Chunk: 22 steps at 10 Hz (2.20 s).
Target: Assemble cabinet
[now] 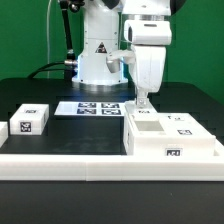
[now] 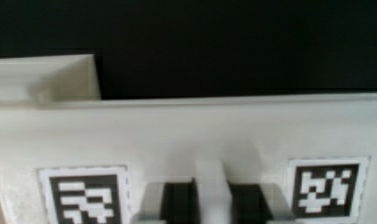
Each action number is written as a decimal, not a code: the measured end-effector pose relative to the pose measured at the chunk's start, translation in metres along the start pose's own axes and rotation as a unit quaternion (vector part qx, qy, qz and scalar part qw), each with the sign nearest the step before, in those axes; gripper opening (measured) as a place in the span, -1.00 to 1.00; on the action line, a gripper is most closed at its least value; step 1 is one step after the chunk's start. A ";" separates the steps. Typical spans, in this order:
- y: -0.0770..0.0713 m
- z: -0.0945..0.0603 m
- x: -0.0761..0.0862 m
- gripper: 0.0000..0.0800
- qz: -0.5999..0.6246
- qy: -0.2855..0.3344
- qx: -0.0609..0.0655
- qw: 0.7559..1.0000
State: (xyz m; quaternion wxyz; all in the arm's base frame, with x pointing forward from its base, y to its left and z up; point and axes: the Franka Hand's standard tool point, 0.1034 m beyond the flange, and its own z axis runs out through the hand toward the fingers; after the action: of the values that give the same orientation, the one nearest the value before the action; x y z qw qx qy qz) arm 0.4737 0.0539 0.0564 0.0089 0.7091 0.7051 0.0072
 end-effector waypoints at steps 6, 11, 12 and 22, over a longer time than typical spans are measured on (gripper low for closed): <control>0.009 0.000 0.000 -0.82 0.001 0.001 -0.005 1.000; 0.038 -0.002 0.004 -0.82 0.000 0.001 -0.005 1.000; 0.039 -0.002 0.004 -0.82 0.000 0.001 -0.005 1.000; 0.101 -0.001 0.007 -0.82 0.007 0.004 -0.013 1.000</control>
Offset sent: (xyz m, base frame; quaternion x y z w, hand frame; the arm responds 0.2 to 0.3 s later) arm 0.0000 0.0000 0.0000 0.0000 0.0000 0.0000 1.0000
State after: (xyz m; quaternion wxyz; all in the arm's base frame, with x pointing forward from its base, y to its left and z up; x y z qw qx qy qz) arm 0.5752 0.0607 0.0595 0.0152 0.7136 0.7001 0.0195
